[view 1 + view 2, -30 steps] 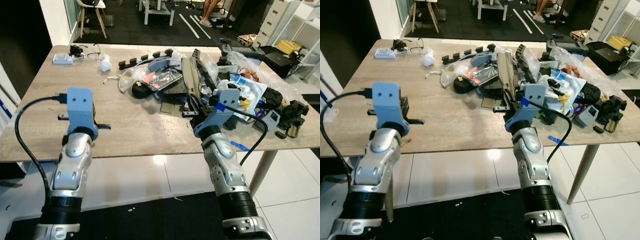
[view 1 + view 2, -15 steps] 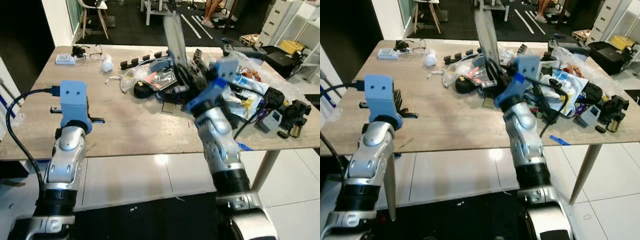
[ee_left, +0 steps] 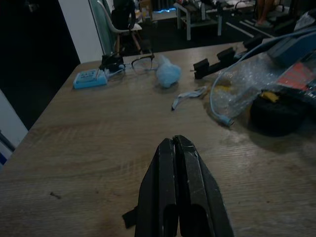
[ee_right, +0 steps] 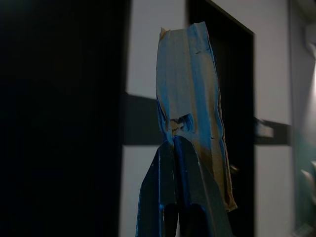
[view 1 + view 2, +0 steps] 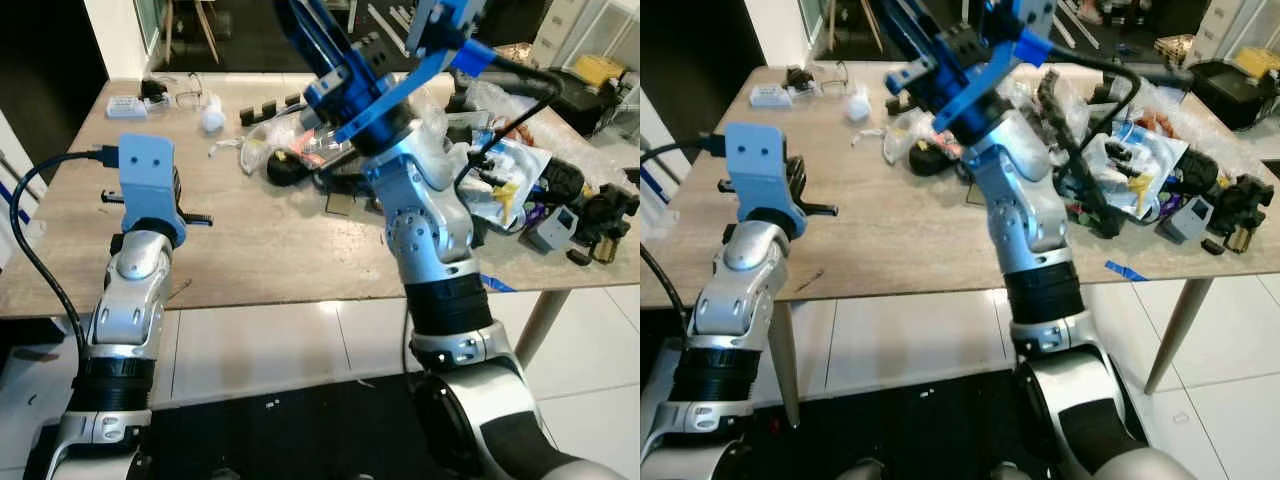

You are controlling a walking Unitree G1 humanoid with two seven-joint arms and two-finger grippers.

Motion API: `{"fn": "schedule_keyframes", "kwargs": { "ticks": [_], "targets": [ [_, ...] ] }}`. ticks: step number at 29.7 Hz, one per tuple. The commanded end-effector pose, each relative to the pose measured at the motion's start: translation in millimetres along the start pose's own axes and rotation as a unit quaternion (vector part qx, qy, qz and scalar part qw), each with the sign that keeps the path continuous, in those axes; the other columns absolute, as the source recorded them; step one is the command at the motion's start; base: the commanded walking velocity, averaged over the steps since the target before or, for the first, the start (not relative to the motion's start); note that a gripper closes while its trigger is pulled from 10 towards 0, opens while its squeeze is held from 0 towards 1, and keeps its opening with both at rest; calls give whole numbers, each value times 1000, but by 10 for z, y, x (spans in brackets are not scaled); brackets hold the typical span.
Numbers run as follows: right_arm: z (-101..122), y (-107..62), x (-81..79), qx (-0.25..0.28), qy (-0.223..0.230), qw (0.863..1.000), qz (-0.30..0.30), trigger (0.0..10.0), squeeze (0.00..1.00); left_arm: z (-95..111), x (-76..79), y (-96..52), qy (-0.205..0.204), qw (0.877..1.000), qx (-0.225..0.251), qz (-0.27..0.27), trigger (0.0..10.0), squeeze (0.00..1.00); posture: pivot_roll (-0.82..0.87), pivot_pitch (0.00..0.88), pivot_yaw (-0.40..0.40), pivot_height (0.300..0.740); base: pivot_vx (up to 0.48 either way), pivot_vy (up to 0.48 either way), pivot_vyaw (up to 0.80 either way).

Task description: Picking trash to rubbish bin

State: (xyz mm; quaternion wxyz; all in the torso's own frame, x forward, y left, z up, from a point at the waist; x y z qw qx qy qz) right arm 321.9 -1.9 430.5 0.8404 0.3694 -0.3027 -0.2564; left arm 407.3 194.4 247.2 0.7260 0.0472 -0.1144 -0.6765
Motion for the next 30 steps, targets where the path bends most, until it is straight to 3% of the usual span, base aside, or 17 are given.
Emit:
{"fn": "schedule_keyframes", "kwargs": {
  "ticks": [1,5,6,7,11,20,30],
  "targets": [
    [285,137,-98,50,4,998,25,10000,0,27,-14,-17,10,1000,0,-4,10000,0,64,238,-19,740,0,0,0],
    [424,204,-140,74,8,997,36,10000,0,9,-13,-23,12,1000,-3,-5,10000,0,63,239,-19,740,0,0,0],
    [656,343,-216,110,9,992,61,10000,0,1,-6,-27,8,1000,-4,-4,10000,0,55,245,-24,740,0,0,0],
    [747,395,-240,124,5,990,71,10000,0,-2,-2,-29,7,1000,-4,-4,10000,0,54,245,-25,740,0,0,0],
    [877,467,-257,143,1,986,83,10000,0,-4,5,-33,6,1000,-5,-4,10000,0,53,246,-27,740,0,0,0],
    [869,483,-83,130,-32,989,61,10000,0,-17,-34,-42,4,1000,-7,2,10000,0,50,243,-31,740,0,0,0],
    [966,445,256,129,-61,990,17,10000,0,-25,-27,-49,4,1000,-9,2,10000,0,49,241,-29,740,0,0,0]
  ]
}}
Point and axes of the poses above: a point about 5 cm out from each wrist's last joint towards the gripper, its own y axis pointing out of the wrist towards the gripper, its own z axis along the axis of the wrist's last joint, x = y × z, the point moved 6 cm from there along y, pointing out of the wrist towards the gripper, and after that the axes turned 14 degrees about -y, right-handed, at the moved point
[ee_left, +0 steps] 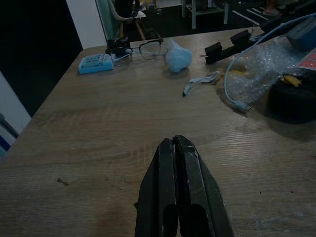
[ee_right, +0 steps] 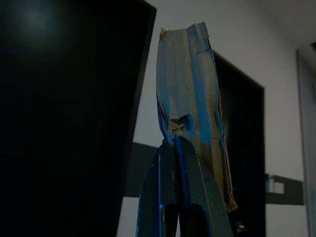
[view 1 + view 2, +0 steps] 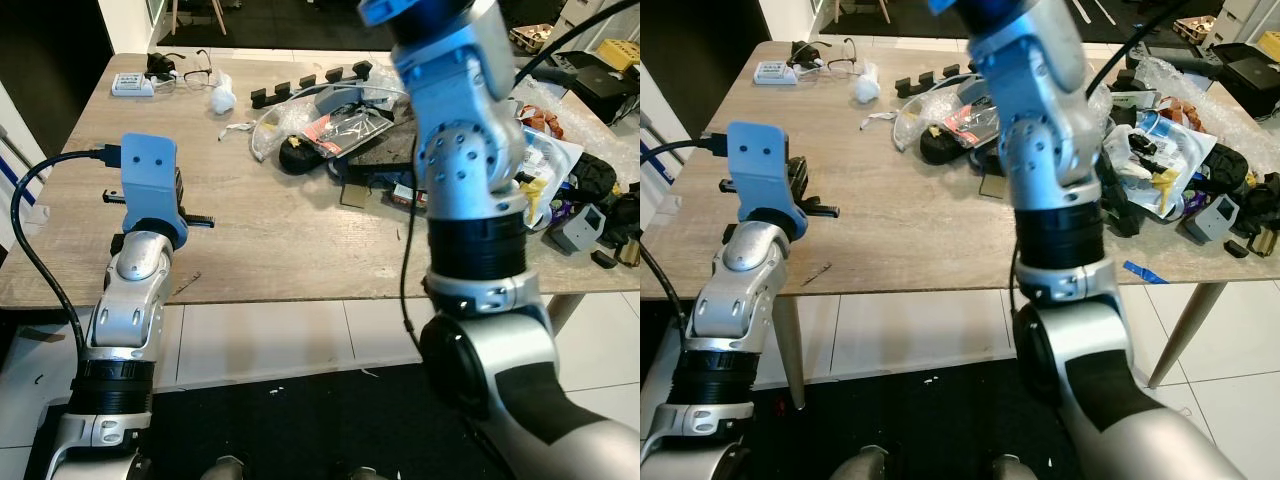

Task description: Picking trash to rubbish bin

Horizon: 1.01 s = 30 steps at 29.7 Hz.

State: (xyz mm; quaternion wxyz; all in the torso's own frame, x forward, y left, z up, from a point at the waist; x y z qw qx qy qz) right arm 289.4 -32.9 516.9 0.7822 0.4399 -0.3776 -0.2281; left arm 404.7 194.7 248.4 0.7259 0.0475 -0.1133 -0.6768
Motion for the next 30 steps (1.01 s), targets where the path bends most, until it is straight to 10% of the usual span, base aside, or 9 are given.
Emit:
{"fn": "schedule_keyframes", "kwargs": {
  "ticks": [1,14,23,27,30],
  "targets": [
    [143,56,46,24,-14,1000,-1,10000,0,-42,-24,-27,3,1000,-8,3,10000,0,49,241,-29,740,0,0,0],
    [410,-72,379,55,-30,997,-48,10000,0,-51,-66,-37,6,1000,-10,5,10000,0,71,212,-15,740,0,0,0],
    [-21,-595,363,-51,-17,995,-79,10000,0,-148,-151,-102,13,1000,-25,10,10000,0,60,170,-15,740,0,0,0],
    [-623,-1302,178,-192,3,975,-110,10000,0,-305,-213,-201,23,999,-41,15,10000,0,41,139,-20,740,0,0,0],
    [-737,-1487,178,-218,3,968,-123,10000,0,-338,-213,-217,25,999,-44,14,10000,0,38,134,-22,740,0,0,0]
  ]
}}
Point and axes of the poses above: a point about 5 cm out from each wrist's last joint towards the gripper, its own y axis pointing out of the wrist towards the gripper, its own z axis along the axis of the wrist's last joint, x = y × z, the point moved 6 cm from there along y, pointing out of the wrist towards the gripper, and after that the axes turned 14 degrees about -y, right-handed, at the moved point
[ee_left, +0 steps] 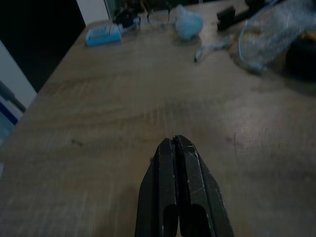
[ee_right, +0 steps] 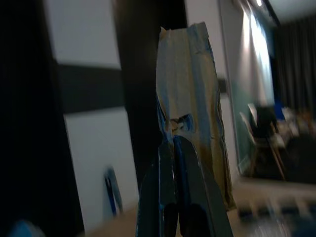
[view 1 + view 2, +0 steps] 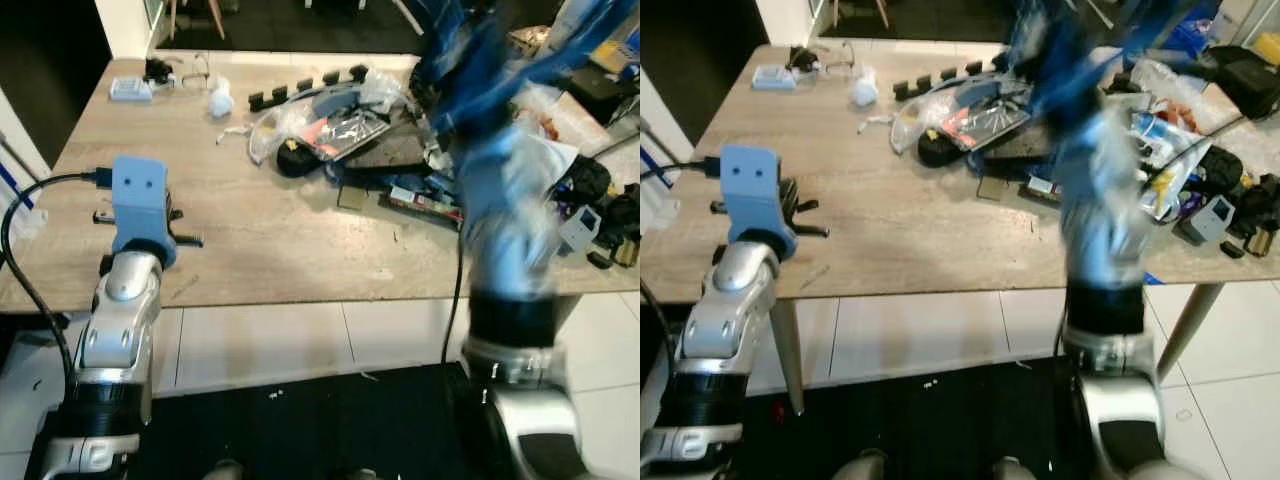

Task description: Picking trash to rubbish bin

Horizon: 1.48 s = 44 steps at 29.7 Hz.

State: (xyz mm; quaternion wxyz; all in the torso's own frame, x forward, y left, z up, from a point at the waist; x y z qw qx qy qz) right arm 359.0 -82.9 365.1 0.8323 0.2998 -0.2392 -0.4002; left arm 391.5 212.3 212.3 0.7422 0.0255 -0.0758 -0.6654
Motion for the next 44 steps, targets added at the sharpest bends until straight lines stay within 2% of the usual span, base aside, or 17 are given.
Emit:
{"fn": "schedule_keyframes", "kwargs": {
  "ticks": [1,3,5,7,12,13,18,21,22,25,26,28,30,32,37,44],
  "targets": [
    [14,-16,6,5,-17,1000,0,10000,0,-43,5,-24,11,1000,-3,-6,10000,0,38,134,-22,740,0,0,0],
    [-133,-132,47,-20,-21,1000,-13,10000,0,-72,-1,-45,11,1000,-5,-6,10000,0,41,127,-27,740,0,0,0],
    [-186,-175,60,-29,-23,999,-17,10000,0,-83,-4,-53,12,1000,-5,-6,10000,0,41,127,-27,740,0,0,0],
    [-355,-312,110,-62,-26,997,-36,10000,0,-127,-13,-83,14,1000,-7,-7,10000,0,39,127,-30,740,0,0,0],
    [-497,-458,148,-93,-35,993,-57,10000,0,-192,-29,-115,15,1000,-14,-7,10000,0,37,121,-31,740,0,0,0],
    [-569,-546,190,-110,-41,991,-71,10000,0,-225,-22,-130,16,1000,-16,-8,10000,0,37,120,-33,740,0,0,0],
    [-664,-658,241,-130,-39,987,-91,10000,0,-250,-7,-148,15,1000,-16,-11,10000,0,37,113,-30,740,0,0,0],
    [-1005,-989,234,-206,-15,970,-128,10000,0,-331,81,-224,4,1000,-5,-21,10000,0,26,100,-19,740,0,0,0],
    [-1156,-1193,226,-243,-3,958,-154,10000,0,-455,109,-270,3,1000,-15,-22,10000,0,25,99,-20,740,0,0,0],
    [-1186,-1235,227,-252,0,954,-160,10000,0,-483,110,-279,4,1000,-18,-22,10000,0,25,99,-20,740,0,0,0],
    [-1290,-1447,310,-278,10,938,-206,10000,0,-554,132,-301,11,999,-26,-27,10000,0,24,93,-19,740,0,0,0],
    [-1364,-1669,416,-295,7,921,-254,10000,0,-596,121,-310,15,999,-31,-26,10000,0,23,92,-19,740,0,0,0],
    [-1410,-1803,441,-304,0,915,-267,10000,0,-616,85,-310,20,999,-35,-20,10000,0,24,92,-17,740,0,0,0],
    [-1424,-1818,383,-305,-6,919,-251,10000,0,-614,57,-311,23,999,-36,-18,10000,0,30,96,-9,740,0,0,0],
    [-1356,-1674,218,-290,-26,935,-203,10000,0,-587,-10,-332,25,999,-30,-14,10000,0,35,99,-3,740,0,0,0],
    [-1313,-1583,170,-283,-51,940,-184,10000,0,-575,-40,-353,25,999,-28,-10,10000,0,47,116,-1,740,0,0,0]
  ]
}}
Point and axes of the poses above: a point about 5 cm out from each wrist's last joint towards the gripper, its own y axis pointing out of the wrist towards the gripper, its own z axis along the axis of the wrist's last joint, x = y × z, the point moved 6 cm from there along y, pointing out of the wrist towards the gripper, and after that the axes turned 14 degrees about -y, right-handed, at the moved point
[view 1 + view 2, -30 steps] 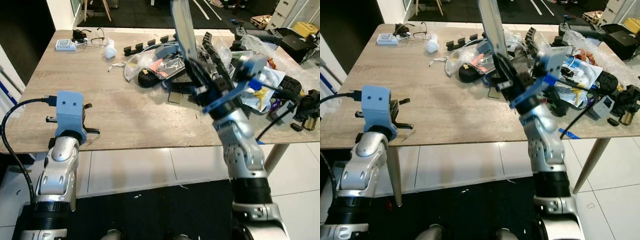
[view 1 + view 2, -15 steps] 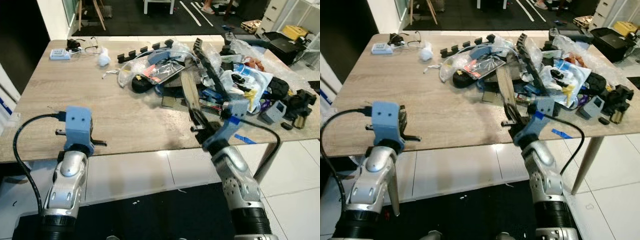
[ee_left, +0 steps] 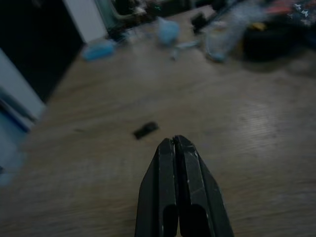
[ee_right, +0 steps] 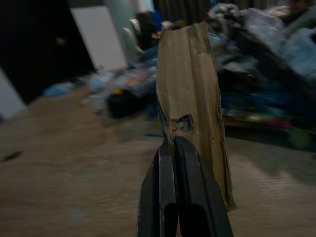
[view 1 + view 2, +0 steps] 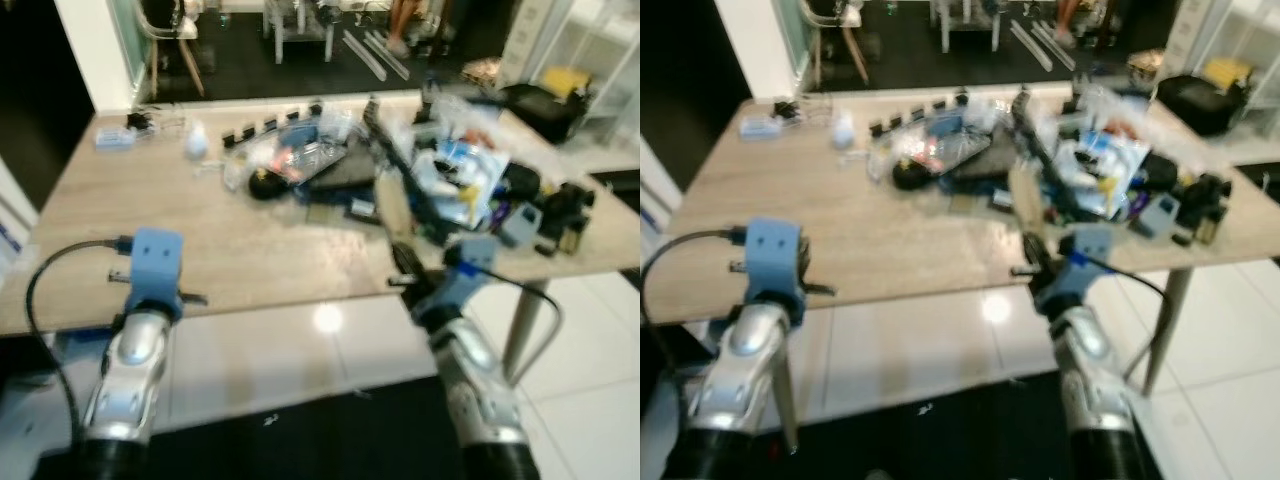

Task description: Picking trash to rubbish bin

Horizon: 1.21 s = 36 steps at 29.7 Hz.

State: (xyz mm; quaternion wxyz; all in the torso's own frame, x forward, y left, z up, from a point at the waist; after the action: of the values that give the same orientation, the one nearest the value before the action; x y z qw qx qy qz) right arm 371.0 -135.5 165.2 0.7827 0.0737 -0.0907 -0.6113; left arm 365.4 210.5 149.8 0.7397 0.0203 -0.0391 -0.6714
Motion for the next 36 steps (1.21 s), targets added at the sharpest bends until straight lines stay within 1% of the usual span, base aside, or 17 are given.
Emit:
{"fn": "schedule_keyframes", "kwargs": {
  "ticks": [1,3,6,10,12,17,18,20,22,24,27,28,29,30,32,35,36],
  "targets": [
    [41,-2,-13,8,-11,1000,1,10000,0,14,21,-13,1,1000,1,-5,10000,0,47,116,-1,740,0,0,0],
    [62,9,-10,11,-12,1000,0,10000,0,20,26,-15,3,1000,1,-7,10000,0,47,119,3,740,0,0,0],
    [161,53,-6,27,-31,999,5,10000,0,65,43,-2,9,1000,2,-10,10000,0,51,128,10,740,0,0,0],
    [204,60,-12,36,-23,999,7,10000,0,103,64,31,17,1000,2,-18,10000,0,59,132,29,740,0,0,0],
    [204,61,-15,36,-22,999,7,10000,0,105,64,35,18,1000,1,-18,10000,0,61,132,30,740,0,0,0],
    [115,37,0,22,-17,1000,-6,10000,0,82,76,55,26,999,-9,-25,10000,0,61,133,38,740,0,0,0],
    [80,25,36,17,-10,1000,-22,10000,0,60,83,50,27,999,-12,-26,10000,0,56,130,34,740,0,0,0],
    [83,17,48,20,-10,999,-27,10000,0,60,86,47,22,999,-10,-26,10000,0,56,130,34,740,0,0,0],
    [97,9,36,23,-21,999,-24,10000,0,98,94,37,0,1000,2,-24,10000,0,53,129,21,740,0,0,0],
    [96,9,28,22,-25,999,-21,10000,0,104,96,36,-6,1000,3,-24,10000,0,53,129,21,740,0,0,0],
    [96,6,-8,22,-36,999,-13,10000,0,135,86,31,-11,1000,15,-21,10000,0,46,126,7,740,0,0,0],
    [70,-24,6,16,-60,998,-23,10000,0,118,-58,24,0,1000,23,17,10000,0,44,124,3,740,0,0,0],
    [70,-24,6,16,-60,998,-23,10000,0,118,-58,24,0,1000,23,17,10000,0,44,124,3,740,0,0,0],
    [14,-61,67,1,-74,997,-38,10000,0,78,-157,12,-3,999,17,39,10000,0,34,116,-5,740,0,0,0],
    [-55,-138,225,-17,-93,993,-73,10000,0,20,-282,-12,-3,998,6,66,10000,0,30,113,-11,740,0,0,0],
    [-146,-332,595,-45,-117,982,-141,10000,0,-49,-452,-68,1,995,-2,97,10000,0,20,103,-14,740,0,0,0],
    [-146,-332,595,-45,-117,982,-141,10000,0,-49,-452,-68,1,995,-2,97,10000,0,20,103,-14,740,0,0,0]
  ]
}}
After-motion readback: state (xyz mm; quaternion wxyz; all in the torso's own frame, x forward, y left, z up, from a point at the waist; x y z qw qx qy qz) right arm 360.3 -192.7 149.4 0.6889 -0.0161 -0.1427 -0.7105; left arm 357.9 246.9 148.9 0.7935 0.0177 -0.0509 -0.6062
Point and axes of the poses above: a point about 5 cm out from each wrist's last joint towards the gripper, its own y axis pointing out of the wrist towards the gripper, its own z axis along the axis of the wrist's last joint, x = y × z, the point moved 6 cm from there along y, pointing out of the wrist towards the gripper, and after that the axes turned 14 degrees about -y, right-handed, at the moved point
